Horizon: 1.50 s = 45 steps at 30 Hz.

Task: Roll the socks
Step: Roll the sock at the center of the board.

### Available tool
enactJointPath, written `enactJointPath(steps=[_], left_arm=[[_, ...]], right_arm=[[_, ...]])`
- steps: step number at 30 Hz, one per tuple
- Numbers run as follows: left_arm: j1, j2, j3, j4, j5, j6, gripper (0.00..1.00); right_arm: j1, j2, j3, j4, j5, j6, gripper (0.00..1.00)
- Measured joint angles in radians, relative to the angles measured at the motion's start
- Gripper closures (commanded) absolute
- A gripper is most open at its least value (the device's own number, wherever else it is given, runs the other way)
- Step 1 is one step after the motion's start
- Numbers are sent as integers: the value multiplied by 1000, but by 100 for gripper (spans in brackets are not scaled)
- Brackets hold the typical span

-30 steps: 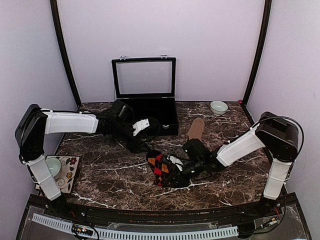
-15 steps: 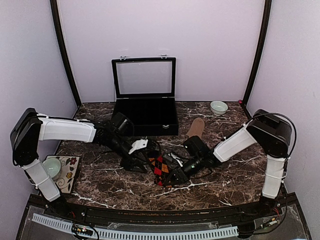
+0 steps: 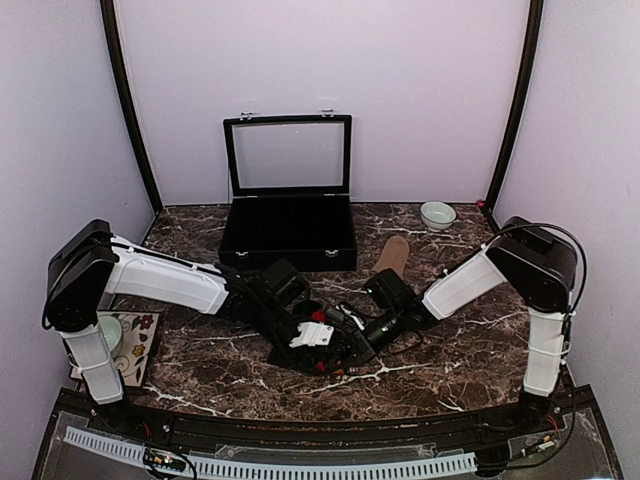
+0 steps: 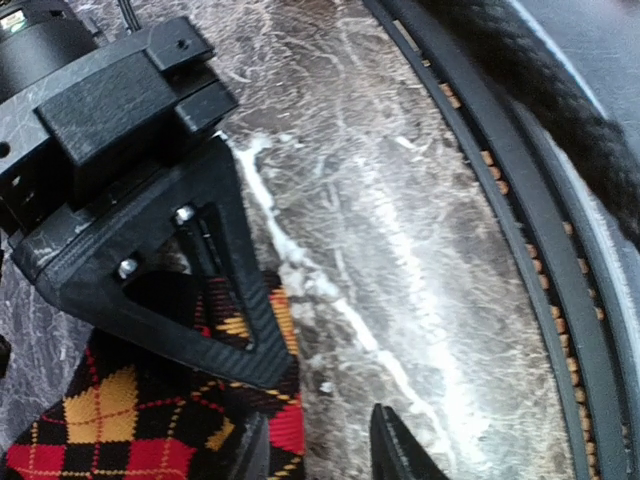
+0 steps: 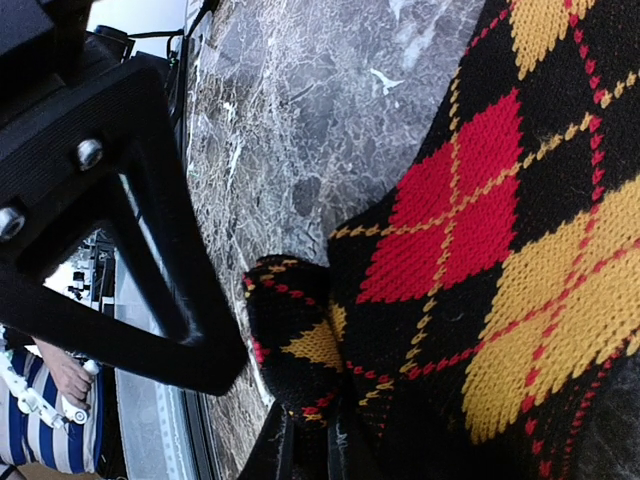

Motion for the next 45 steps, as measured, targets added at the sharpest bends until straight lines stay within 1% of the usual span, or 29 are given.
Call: enactJointPath(steps=[4, 8, 11, 15, 18, 20, 23, 25, 27, 28, 32, 34, 35, 36, 37, 38, 39, 41, 45], left_arm=[[-10, 8, 0, 47, -53, 2, 69], [-14, 13, 0, 81, -89, 6, 72], [-18, 27, -3, 93, -107, 12, 72], [-18, 45, -10, 97, -121, 20, 67], [-18, 50, -11, 96, -130, 23, 68], [-18, 53, -11, 96, -136, 23, 72], [-18, 60, -11, 100, -152, 26, 81], [-18, 61, -11, 100, -156, 27, 93], [-18, 62, -11, 101, -157, 31, 100], [-18, 62, -11, 101, -156, 33, 100], [-18, 73, -2, 109, -152, 29, 100], [-12, 89, 19, 99, -131, 19, 100], [-5, 99, 32, 88, -112, 12, 100], [5, 109, 47, 72, -88, 4, 100], [16, 119, 58, 62, -66, -3, 100], [29, 130, 71, 45, -37, -12, 100], [42, 142, 85, 29, -8, -21, 100], [67, 164, 110, 2, 41, -33, 100], [94, 198, 151, -61, 107, -45, 100]], right_arm=[[-3, 4, 3, -4, -8, 2, 100], [-5, 6, 7, -12, -11, 2, 100], [-5, 7, 10, -18, -11, 2, 100], [-5, 7, 11, -19, -11, 2, 100], [-5, 7, 11, -20, -11, 3, 100], [-5, 7, 11, -21, -11, 2, 100], [-5, 6, 11, -22, -10, 2, 100], [-5, 5, 11, -23, -10, 2, 96], [-5, -2, 12, -23, 0, 2, 92], [-5, -9, 11, -24, 10, 2, 90], [-2, -53, -16, -28, 68, -3, 75], [-2, -97, -47, -24, 113, -6, 72], [-2, -120, -63, -22, 139, -6, 68], [-2, -153, -85, -21, 172, -12, 59], [-2, -179, -104, -23, 202, -13, 43], [-2, -205, -122, -23, 226, -19, 4], [-2, -231, -135, -24, 254, -24, 1], [-1, -281, -160, -18, 301, -30, 1], [-4, -389, -233, -7, 451, -51, 1]])
